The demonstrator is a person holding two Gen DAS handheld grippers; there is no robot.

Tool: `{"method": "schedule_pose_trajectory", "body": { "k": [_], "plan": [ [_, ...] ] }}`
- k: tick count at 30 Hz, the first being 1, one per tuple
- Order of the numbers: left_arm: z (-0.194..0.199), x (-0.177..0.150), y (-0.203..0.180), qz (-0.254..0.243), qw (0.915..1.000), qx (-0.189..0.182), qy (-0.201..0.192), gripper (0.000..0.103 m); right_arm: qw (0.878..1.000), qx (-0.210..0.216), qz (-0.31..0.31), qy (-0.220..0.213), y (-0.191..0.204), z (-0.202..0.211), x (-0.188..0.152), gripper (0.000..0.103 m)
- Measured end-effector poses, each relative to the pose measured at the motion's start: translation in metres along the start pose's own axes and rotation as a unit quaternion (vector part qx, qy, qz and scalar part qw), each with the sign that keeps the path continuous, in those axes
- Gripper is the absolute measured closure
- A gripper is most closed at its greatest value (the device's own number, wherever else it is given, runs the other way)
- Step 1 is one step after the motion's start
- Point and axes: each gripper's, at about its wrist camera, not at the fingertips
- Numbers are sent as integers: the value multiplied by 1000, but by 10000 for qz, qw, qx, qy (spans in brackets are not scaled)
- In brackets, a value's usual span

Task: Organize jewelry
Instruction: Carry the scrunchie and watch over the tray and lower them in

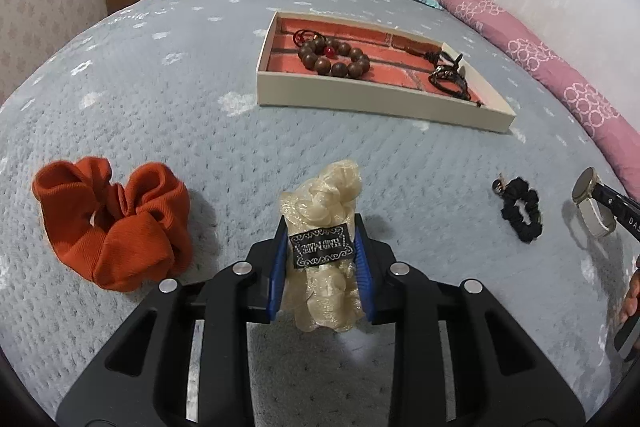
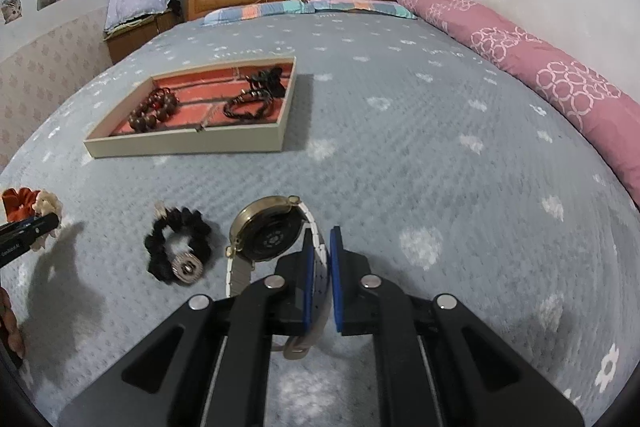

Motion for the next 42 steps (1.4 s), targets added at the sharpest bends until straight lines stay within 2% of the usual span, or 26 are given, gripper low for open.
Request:
{"method": "schedule_pose_trajectory", "body": {
  "k": [5,10,17,28,33,38,42],
  "plan": [
    [3,22,-2,119,9997,-119,-204,75,9998,129,-57,-163,11,-5,17,95],
    [-3,52,-13,23,9986,-165,-496,75,9991,256,-129,-316,27,-22,37,95],
    [-30,89,-29,-55,9960,-238,-856,75,9980,370,-75,-503,49,-63,60,95],
    [-98,126,-29,89,9941,-492,-958,75,9961,494,-121,-720,66,-134,96,95],
    [-125,137,-29,20,9952,-574,-794,75,9957,551,-153,-732,72,-159,110,95],
    [-152,150,-21,115,9954,-585,-754,75,9961,563,-62,-679,79,-180,112,95],
    [-164,147,-19,39,9962,-489,-720,75,9969,536,-114,-573,79,-191,105,95]
  ]
}}
Point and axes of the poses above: each gripper's, at about its wrist camera, not at the fingertips, and z roughly against the way its jaws point, y to its left, x to its top, and after that the axes turned 12 degrees about -y, right-handed
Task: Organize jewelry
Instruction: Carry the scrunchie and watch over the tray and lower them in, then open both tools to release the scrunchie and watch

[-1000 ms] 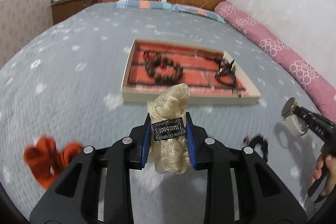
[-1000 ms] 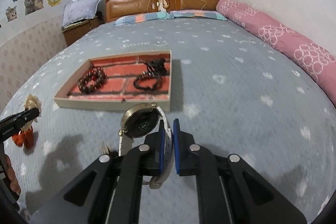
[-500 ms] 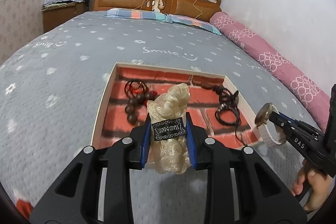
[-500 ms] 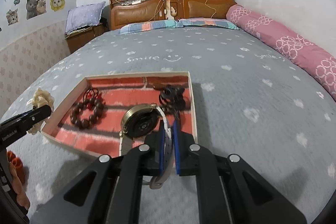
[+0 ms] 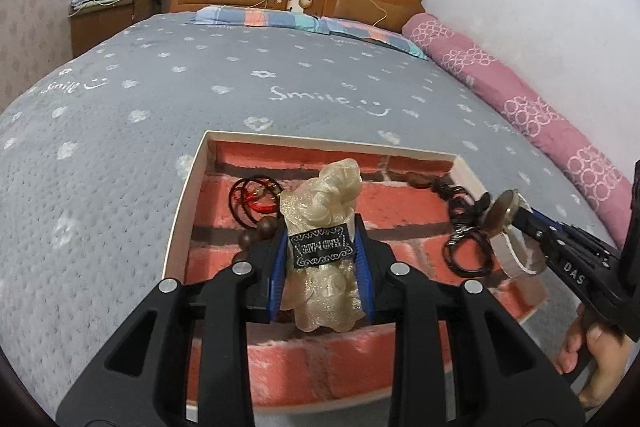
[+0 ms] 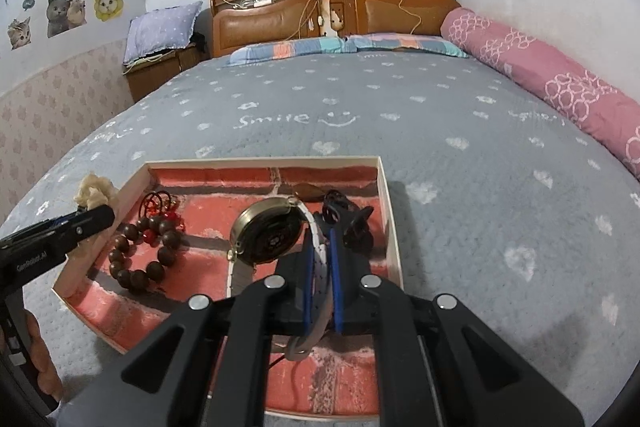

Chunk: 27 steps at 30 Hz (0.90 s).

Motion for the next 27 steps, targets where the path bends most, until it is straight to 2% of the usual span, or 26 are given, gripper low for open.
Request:
{"method": "schedule_pose_trajectory", "body": {
  "k": [16,27],
  "plan": [
    [-26,-20,17,47,9989,187,420,73,9995,-99,-99,271,-6,-27,-17,95],
    [-29,-23,7,-164,9984,316,439,62,9993,-63,-97,348,-6,-32,-21,92]
  ]
}}
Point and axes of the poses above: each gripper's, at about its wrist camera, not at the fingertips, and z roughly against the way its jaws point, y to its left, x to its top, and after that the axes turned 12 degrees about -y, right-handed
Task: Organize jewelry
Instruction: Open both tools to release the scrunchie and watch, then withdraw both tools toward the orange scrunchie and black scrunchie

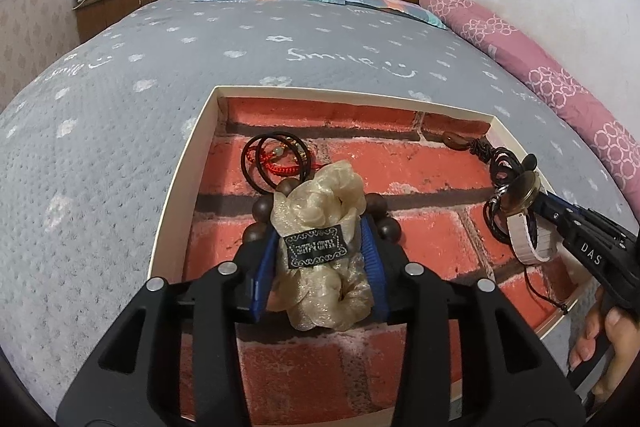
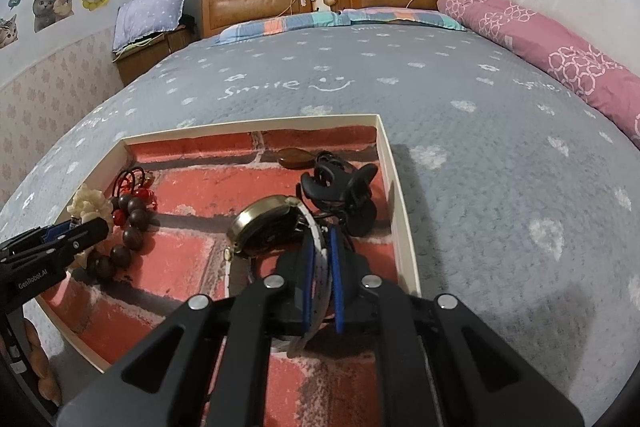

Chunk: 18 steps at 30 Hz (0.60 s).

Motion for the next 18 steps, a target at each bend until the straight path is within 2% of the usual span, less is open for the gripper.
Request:
{"method": "schedule_pose_trajectory", "body": {
  "k": [4,8,10,14,16,18],
  "plan": [
    [3,1,-1,18,10000,10,-51,53,9999,49,135,-63,6,4,1,91],
    [9,3,0,33,9999,38,-158,32,9996,59,212,-153,9,10,4,86],
    [12,4,3,77,9998,45,-195,24,9994,-22,215,-268,8,16,5,61],
    [20,8,8,169,9994,64,-303,13,9983,-162,175,-537,2,28,12,45],
    [26,10,10,242,9988,88,-410,6,9974,-239,153,-659,-1,32,14,30],
    [30,13,12,294,9984,65,-475,5,9968,-309,217,-707,-1,34,14,27]
  ]
}}
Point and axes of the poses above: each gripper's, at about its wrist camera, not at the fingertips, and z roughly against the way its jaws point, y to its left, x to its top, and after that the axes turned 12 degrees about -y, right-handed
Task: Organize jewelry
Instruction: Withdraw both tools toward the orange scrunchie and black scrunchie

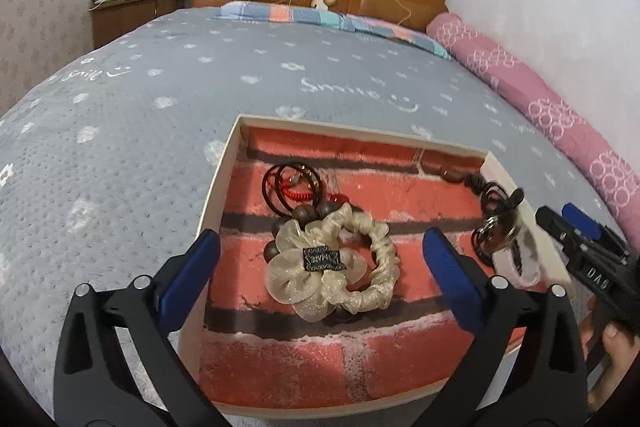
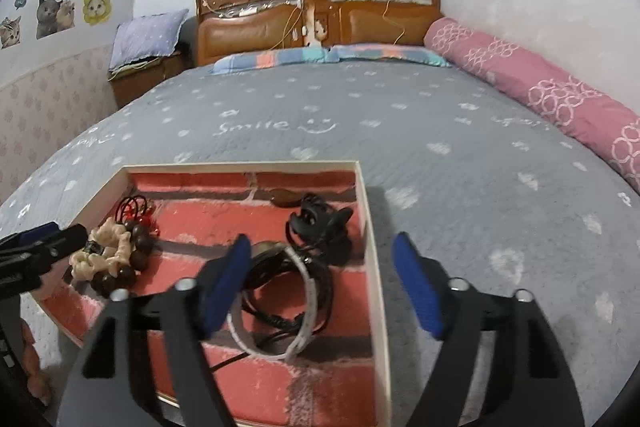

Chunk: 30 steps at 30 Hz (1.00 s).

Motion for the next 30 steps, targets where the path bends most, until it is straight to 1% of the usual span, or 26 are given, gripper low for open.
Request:
{"method": "schedule_pose_trajectory", "body": {
  "k": [1,4,7,10,14,18,23,27,30],
  "plan": [
    [1,1,0,8,10000,2,-5,5,10000,-32,22,-16,1,1,0,22],
    [2,1,1,-1,10000,8,31,5,9999,-109,117,-33,1,4,0,15],
    [8,4,-1,-4,10000,21,35,5,9999,-105,122,16,0,10,0,14],
    [21,7,-3,-90,9999,85,-56,5,9999,-60,-80,118,-5,21,-1,14],
    [52,11,-9,-364,9987,311,-199,5,9998,-69,-164,129,-6,44,1,14],
    [85,14,-6,-377,9984,341,-253,5,9998,-12,-199,62,-1,77,2,14],
    [132,10,3,-408,9977,461,-270,5,9997,43,-120,186,11,123,-19,13],
    [170,3,12,-448,9968,583,-324,5,9993,94,4,353,17,149,-36,13],
    [195,-6,20,-489,9961,661,-318,5,9991,110,-26,415,17,165,-44,13]
  ]
}}
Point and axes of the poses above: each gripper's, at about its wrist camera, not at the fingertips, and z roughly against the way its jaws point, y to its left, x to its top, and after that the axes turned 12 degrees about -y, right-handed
